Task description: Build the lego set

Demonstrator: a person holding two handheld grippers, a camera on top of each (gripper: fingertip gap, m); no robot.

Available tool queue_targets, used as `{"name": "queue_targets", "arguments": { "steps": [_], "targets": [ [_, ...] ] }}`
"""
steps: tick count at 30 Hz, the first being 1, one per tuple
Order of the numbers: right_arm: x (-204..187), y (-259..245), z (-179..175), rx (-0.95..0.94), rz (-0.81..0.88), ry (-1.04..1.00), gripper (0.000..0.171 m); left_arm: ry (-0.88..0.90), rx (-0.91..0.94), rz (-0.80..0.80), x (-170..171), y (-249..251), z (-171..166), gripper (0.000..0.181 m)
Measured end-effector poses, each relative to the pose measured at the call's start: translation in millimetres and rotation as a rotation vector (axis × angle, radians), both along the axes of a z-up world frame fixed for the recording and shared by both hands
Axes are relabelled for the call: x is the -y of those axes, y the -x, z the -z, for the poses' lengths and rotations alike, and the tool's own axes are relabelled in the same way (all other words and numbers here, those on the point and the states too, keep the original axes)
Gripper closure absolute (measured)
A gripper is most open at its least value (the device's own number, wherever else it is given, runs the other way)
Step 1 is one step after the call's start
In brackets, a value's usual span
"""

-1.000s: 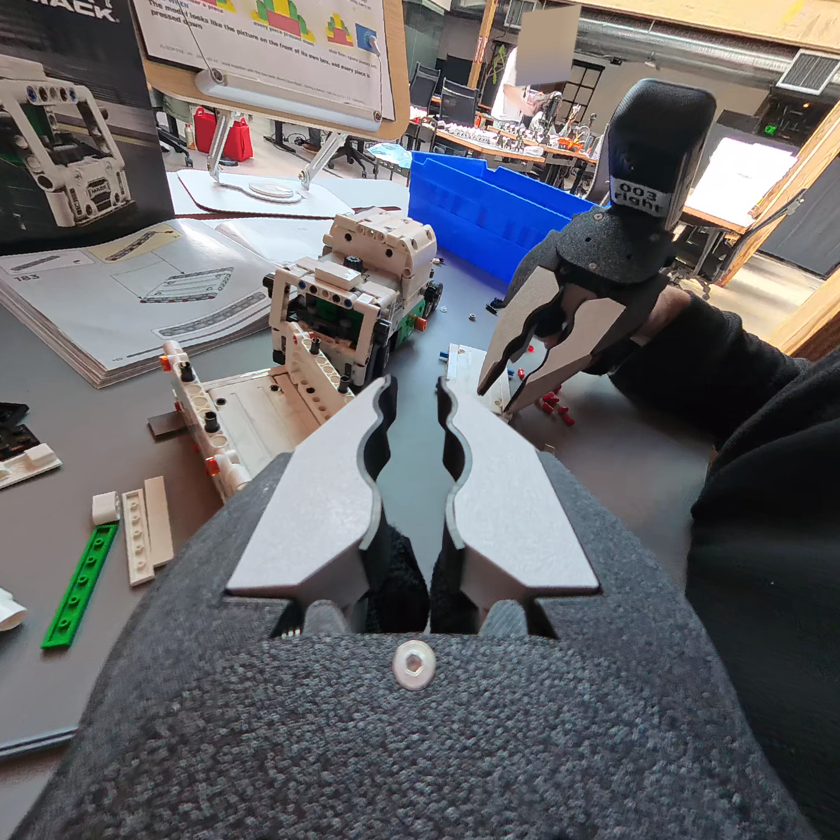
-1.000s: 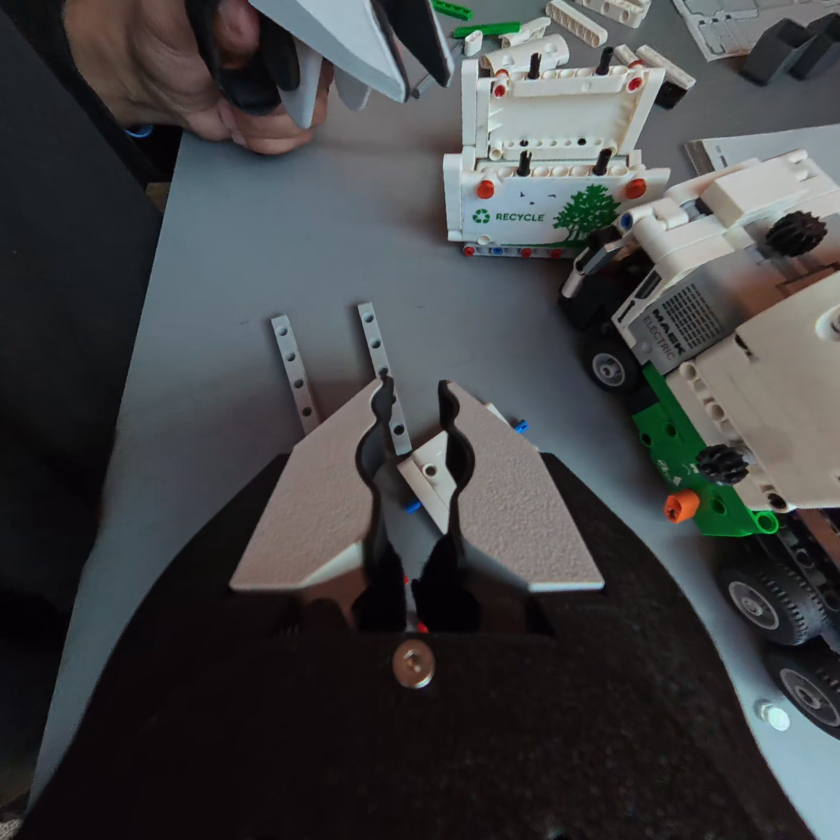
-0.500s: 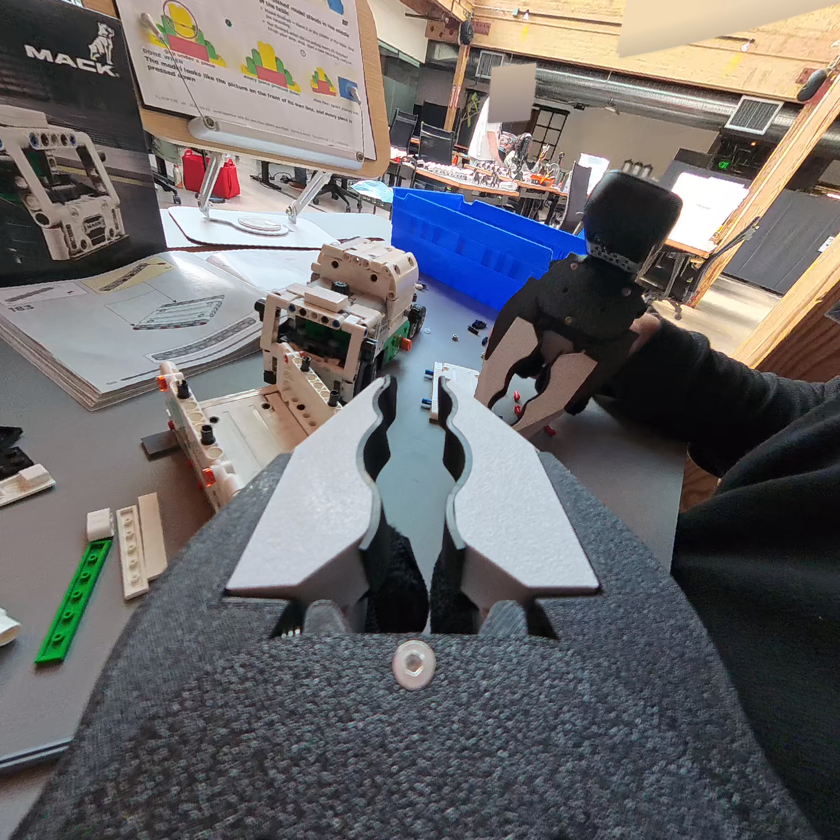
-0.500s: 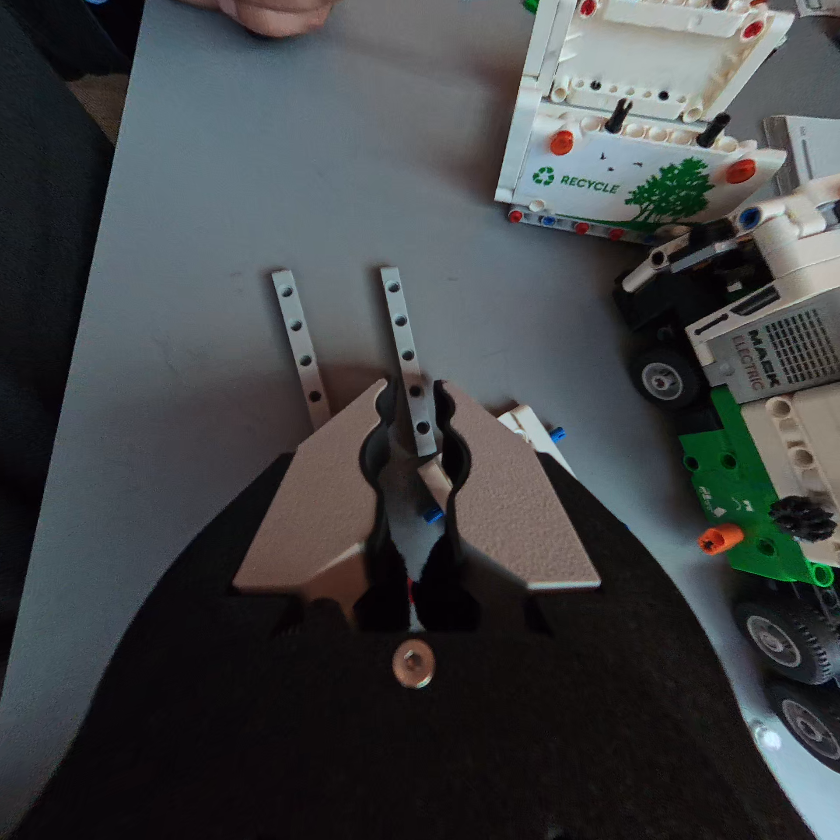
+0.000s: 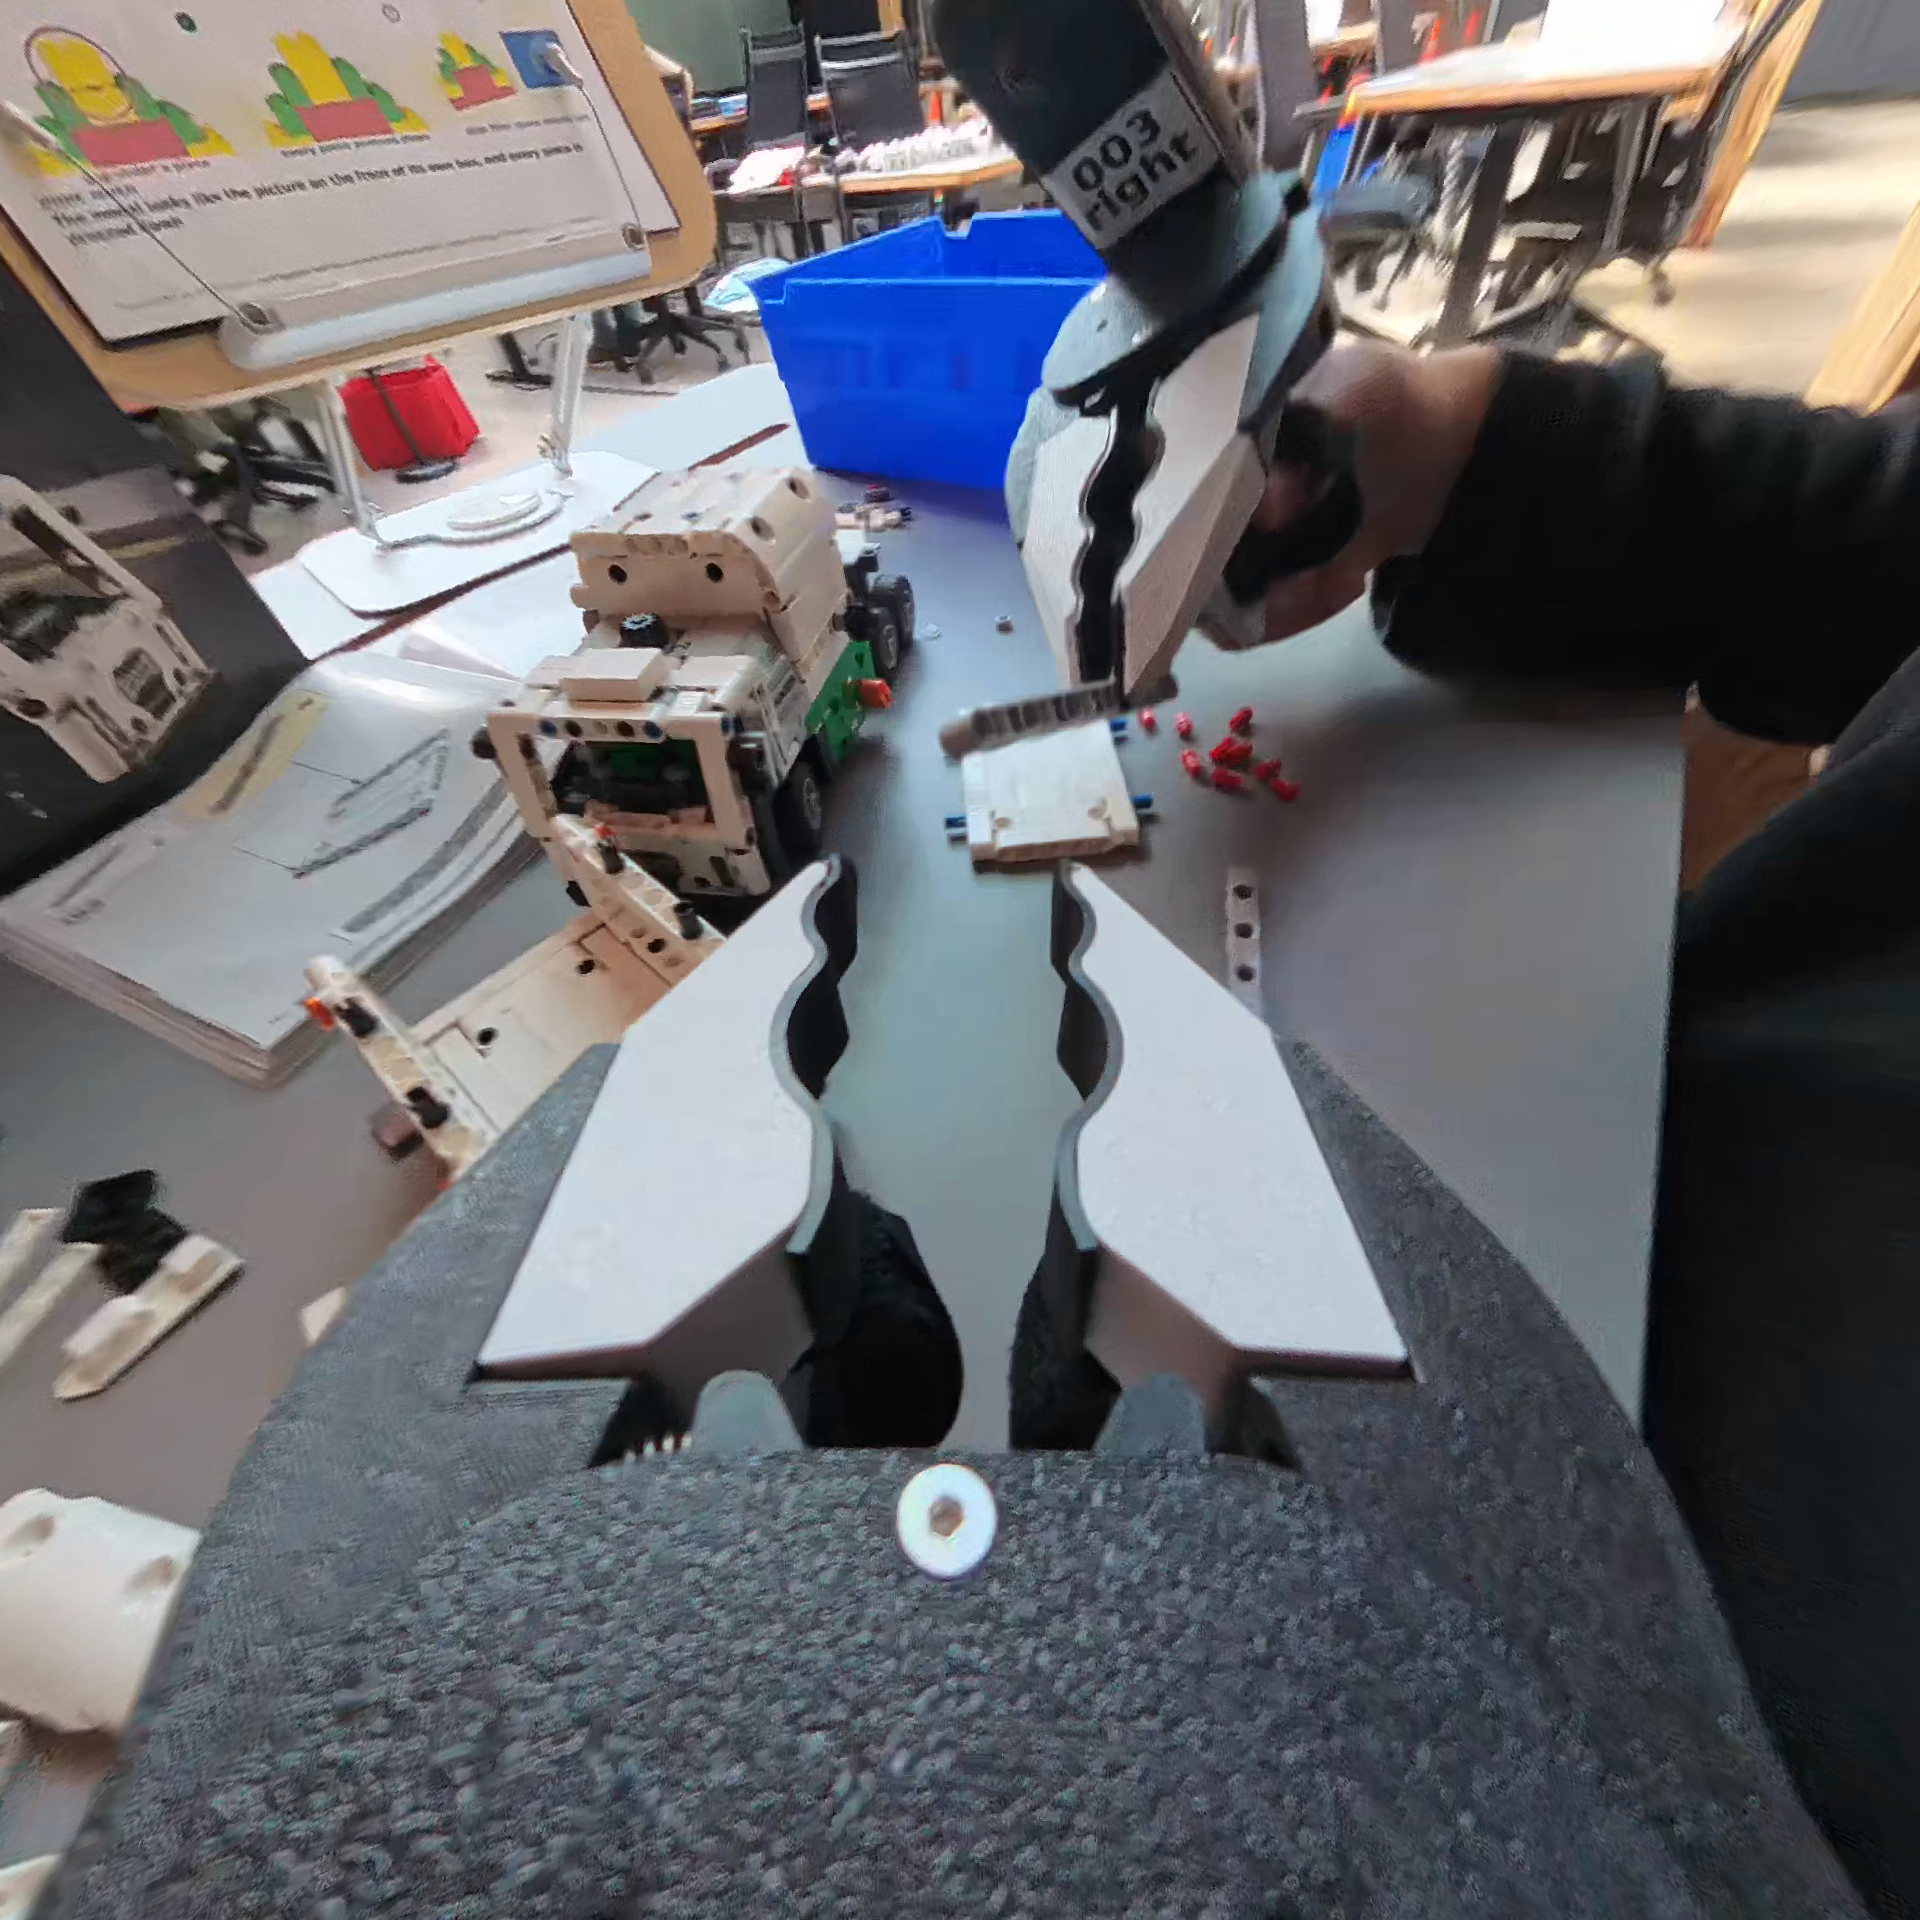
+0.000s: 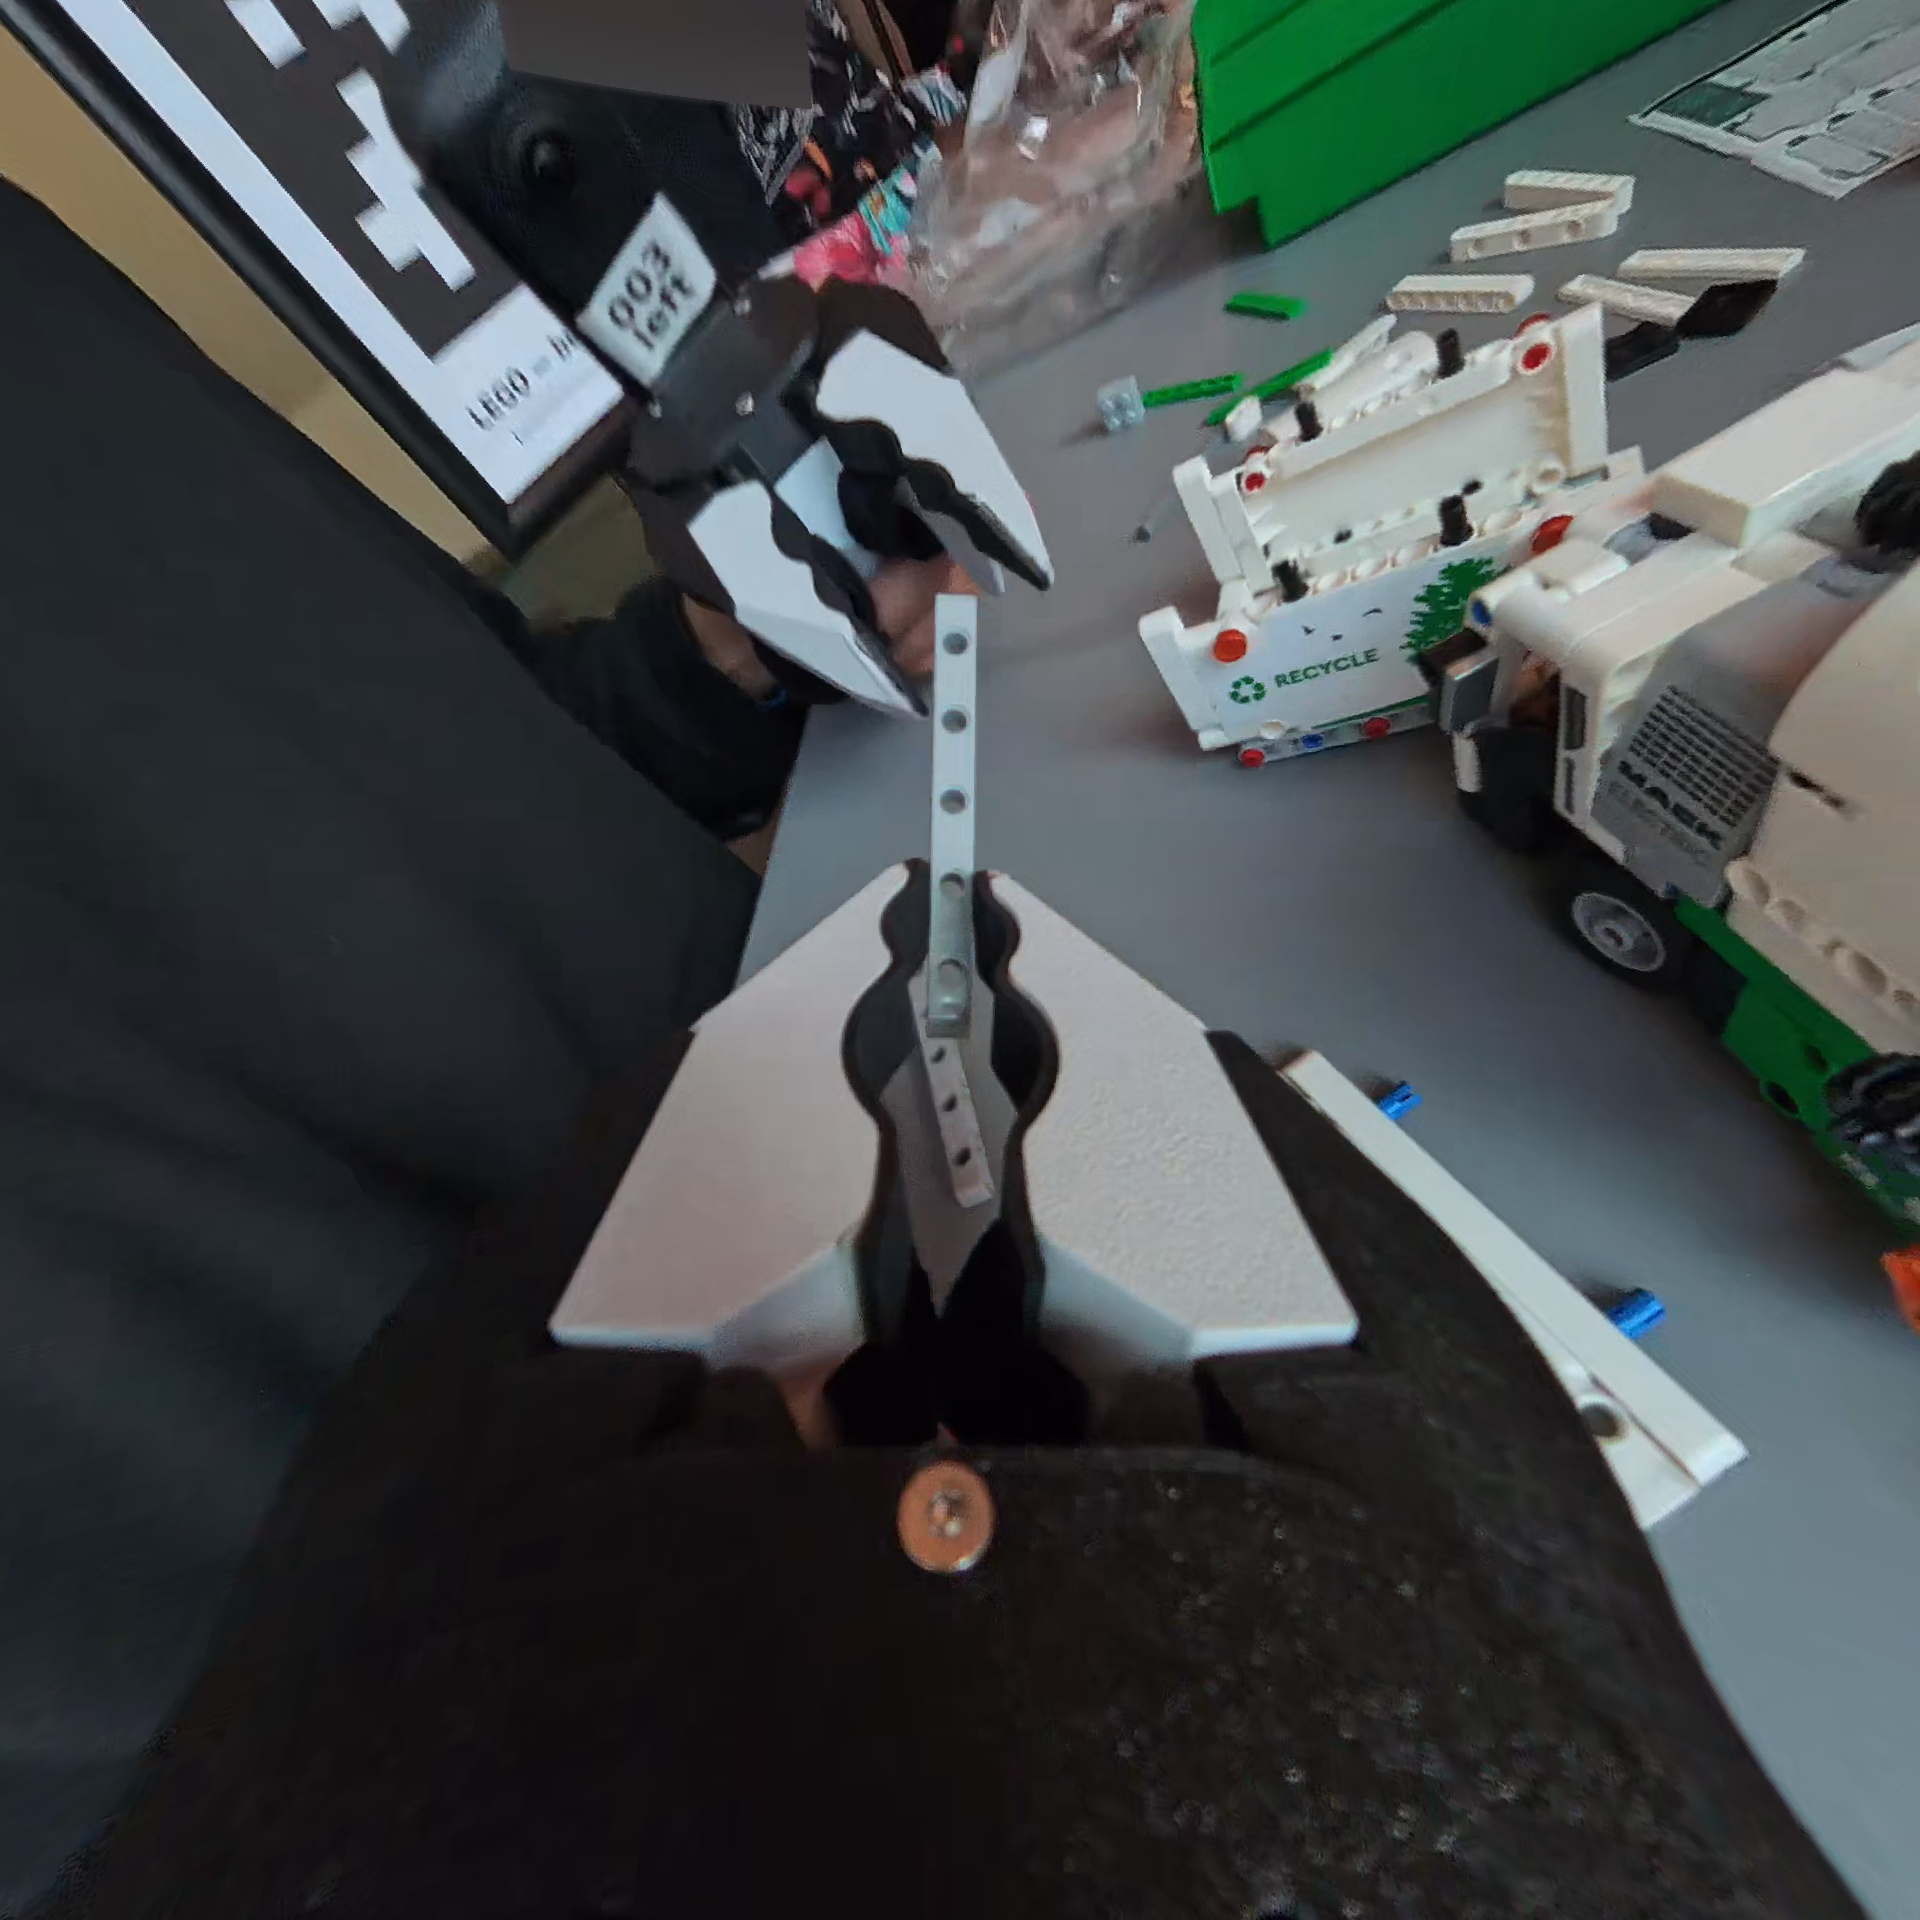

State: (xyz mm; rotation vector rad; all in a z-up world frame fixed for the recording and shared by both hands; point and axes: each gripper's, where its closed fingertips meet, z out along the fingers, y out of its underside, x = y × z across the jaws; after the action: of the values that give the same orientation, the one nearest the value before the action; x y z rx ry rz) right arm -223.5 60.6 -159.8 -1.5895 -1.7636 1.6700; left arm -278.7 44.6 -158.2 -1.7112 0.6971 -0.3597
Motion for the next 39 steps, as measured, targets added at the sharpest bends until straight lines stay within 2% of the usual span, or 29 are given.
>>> {"name": "queue_targets", "arguments": {
  "steps": [4,7,10,13,18,22,26,28,33,39],
  "targets": [
    [-4,-3,-36,-0.094,-0.02,0.335,0.165,-0.151,-0.16,0.021,-2,-6,-12,0.15],
    [0,-7,-51,-0.098,-0.086,0.521,0.165,-0.186,-0.062,0.081,-4,-14,-28,0.157],
    [9,-11,-51,-0.038,-0.148,0.592,0.165,-0.142,0.109,0.192,-8,-25,-52,0.149],
    [9,-11,-40,0.037,-0.144,0.605,0.165,-0.105,0.119,0.322,-5,-34,-62,0.148],
    [15,-22,-51,-0.012,-0.208,0.578,0.165,-0.093,-0.117,0.428,-9,-42,-45,0.149],
    [14,-23,-46,0.016,-0.203,0.577,0.165,-0.126,-0.119,0.567,-1,-54,-54,0.16],
    [21,-27,-41,0.043,-0.235,0.551,0.165,-0.087,-0.137,0.637,0,-56,-54,0.164],
    [21,-27,-44,0.033,-0.242,0.564,0.165,-0.082,-0.13,0.681,4,-58,-55,0.173],
    [17,-27,-49,0.009,-0.236,0.588,0.165,-0.08,-0.114,0.698,4,-59,-59,0.176],
    [7,-25,-57,-0.047,-0.193,0.604,0.162,-0.012,0.01,0.668,-3,-57,-68,0.176]
  ]
}}
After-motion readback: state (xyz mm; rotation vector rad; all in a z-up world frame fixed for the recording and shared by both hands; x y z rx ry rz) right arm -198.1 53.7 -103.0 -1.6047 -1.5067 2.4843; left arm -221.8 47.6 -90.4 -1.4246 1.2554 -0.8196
